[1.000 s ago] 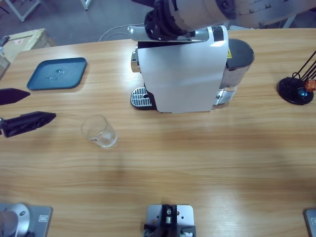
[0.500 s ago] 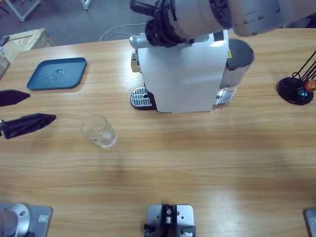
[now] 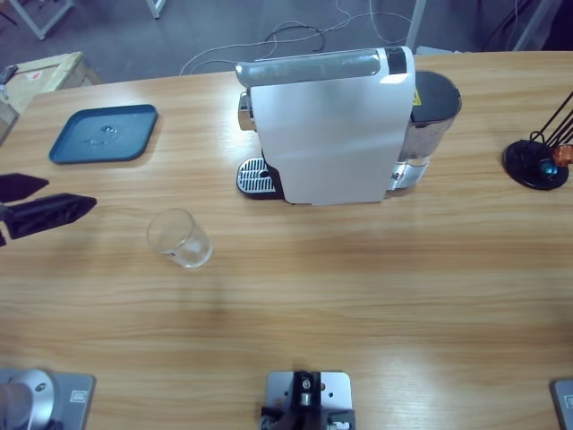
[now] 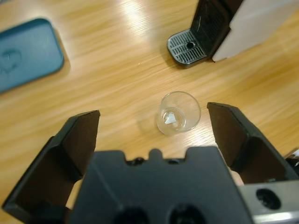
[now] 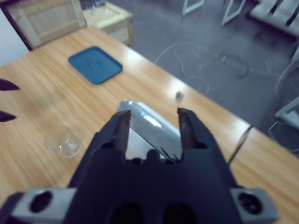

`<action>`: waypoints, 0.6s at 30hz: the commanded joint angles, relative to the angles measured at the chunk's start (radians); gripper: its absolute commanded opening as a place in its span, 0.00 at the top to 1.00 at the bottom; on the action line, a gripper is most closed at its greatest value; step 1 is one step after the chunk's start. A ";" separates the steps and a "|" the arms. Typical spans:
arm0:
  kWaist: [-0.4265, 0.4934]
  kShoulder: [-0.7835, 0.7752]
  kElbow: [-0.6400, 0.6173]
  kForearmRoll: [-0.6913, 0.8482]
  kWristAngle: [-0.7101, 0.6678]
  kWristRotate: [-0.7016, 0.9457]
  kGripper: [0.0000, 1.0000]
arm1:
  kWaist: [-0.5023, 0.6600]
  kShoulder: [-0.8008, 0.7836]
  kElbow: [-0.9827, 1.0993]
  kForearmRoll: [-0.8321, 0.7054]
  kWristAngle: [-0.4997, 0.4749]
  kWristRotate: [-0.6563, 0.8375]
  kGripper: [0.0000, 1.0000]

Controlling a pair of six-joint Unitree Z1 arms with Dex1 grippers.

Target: Pour coffee

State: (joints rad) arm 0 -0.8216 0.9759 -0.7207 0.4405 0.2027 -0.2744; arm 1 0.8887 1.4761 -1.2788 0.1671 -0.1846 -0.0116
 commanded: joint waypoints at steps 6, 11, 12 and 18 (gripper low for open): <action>-0.414 0.367 0.055 -0.039 0.276 -0.351 0.00 | 0.006 -0.538 0.498 0.194 -0.119 0.088 0.00; -0.435 0.443 0.071 -0.132 0.377 -0.384 0.00 | 0.006 -0.586 0.530 0.248 -0.137 0.117 0.00; -0.435 0.458 0.075 -0.147 0.383 -0.395 0.00 | 0.006 -0.592 0.533 0.253 -0.137 0.120 0.00; -0.438 0.571 0.105 -0.252 0.409 -0.459 0.00 | 0.006 -0.605 0.546 0.272 -0.139 0.122 0.00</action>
State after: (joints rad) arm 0 -1.2450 1.4215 -0.6632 0.2832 0.5721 -0.6813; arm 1 0.8898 0.9066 -0.7790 0.4052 -0.3006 0.0985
